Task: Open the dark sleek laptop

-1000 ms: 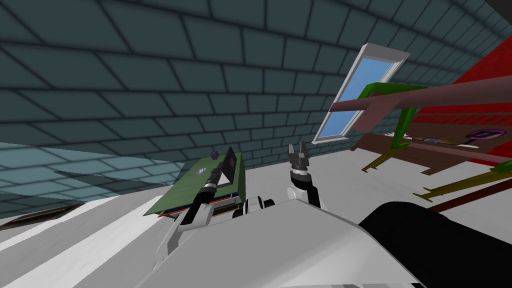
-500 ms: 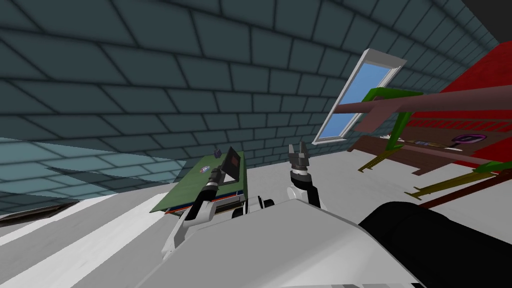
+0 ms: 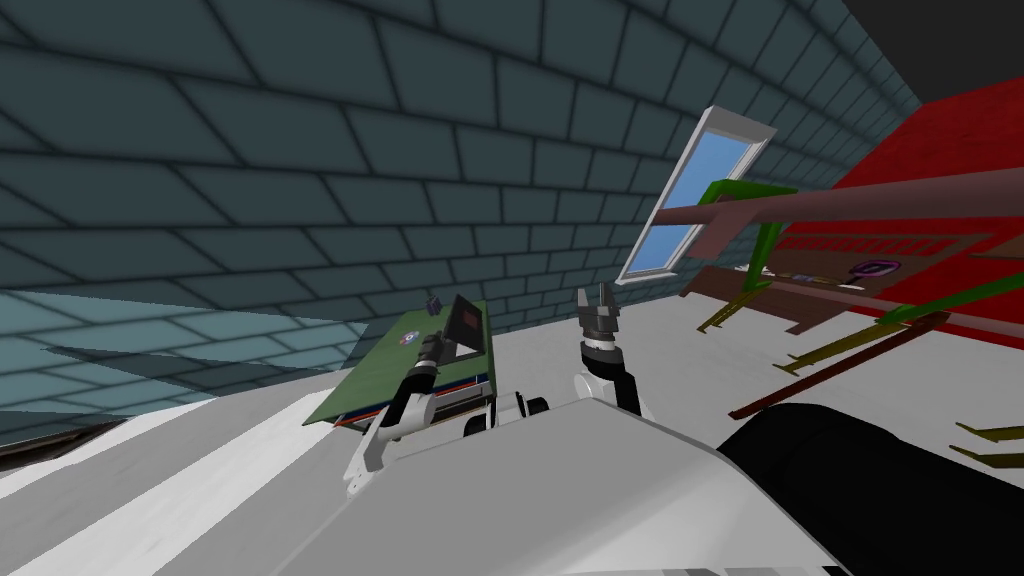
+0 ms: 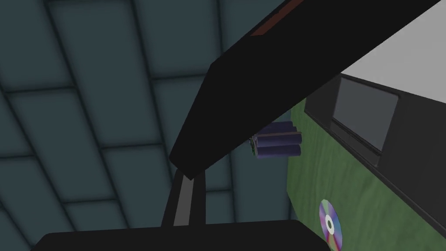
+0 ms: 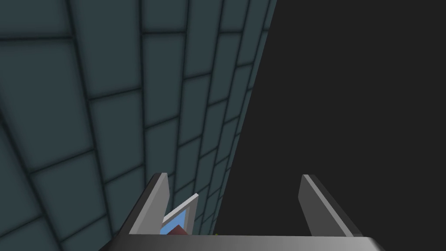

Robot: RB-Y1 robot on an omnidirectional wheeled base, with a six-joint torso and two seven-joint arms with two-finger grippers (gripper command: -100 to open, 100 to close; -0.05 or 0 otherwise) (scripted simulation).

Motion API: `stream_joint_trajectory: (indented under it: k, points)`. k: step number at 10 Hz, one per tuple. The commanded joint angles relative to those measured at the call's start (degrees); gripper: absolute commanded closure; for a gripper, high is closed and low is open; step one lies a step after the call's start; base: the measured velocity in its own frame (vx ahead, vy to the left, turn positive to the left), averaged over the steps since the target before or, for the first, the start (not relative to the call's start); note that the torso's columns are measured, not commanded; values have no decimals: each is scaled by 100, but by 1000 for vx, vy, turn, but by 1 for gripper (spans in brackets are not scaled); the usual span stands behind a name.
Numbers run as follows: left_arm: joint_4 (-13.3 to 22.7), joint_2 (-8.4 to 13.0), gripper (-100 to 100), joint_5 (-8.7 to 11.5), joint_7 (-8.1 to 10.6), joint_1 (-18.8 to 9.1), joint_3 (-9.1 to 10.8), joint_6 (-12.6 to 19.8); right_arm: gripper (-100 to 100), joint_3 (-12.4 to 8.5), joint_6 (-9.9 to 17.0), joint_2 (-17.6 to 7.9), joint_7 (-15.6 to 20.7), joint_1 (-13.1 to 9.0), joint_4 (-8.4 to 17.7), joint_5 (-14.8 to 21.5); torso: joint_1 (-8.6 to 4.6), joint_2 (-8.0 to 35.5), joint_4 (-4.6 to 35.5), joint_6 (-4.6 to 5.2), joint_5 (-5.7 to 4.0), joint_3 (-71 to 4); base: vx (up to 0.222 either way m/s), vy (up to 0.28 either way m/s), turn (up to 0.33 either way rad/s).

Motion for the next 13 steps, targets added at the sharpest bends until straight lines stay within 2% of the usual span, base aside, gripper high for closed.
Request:
stream_joint_trajectory:
  k: [1,2,3,4,5,7,8,13]
  points:
    - [457,-134,100,81,68,-273,146,-151,0,0,0,0,0,-1,0,0,6,2,-2,2,3,1,-64,61,-68]
    - [466,-134,100,81,68,-273,146,-151,0,0,0,0,0,0,0,0,2,-3,-5,-3,3,-2,-22,28,20]
    - [708,-230,100,161,135,-497,277,-275,0,0,0,0,0,1,0,0,-7,-15,-8,-2,0,-9,-48,36,-110]
    - [823,-230,100,161,135,-497,277,-275,0,0,0,0,0,0,0,0,-4,-6,-6,3,1,-5,-58,46,-93]
    - [986,-325,100,242,201,-722,408,-399,0,0,0,0,0,0,0,0,4,1,-4,-1,3,0,-98,55,-102]
    - [1179,-325,100,242,201,-722,408,-399,0,0,0,0,0,0,0,0,9,0,-2,-1,4,1,-42,56,-42]
    - [882,-290,-100,270,206,-697,430,-160,0,0,0,0,0,1,0,0,-1,-17,-8,-2,2,-10,-7,5,13]
    - [268,-204,-100,352,225,-671,503,440,0,0,0,1,0,1,0,0,6,0,-4,0,4,0,5,-18,11]
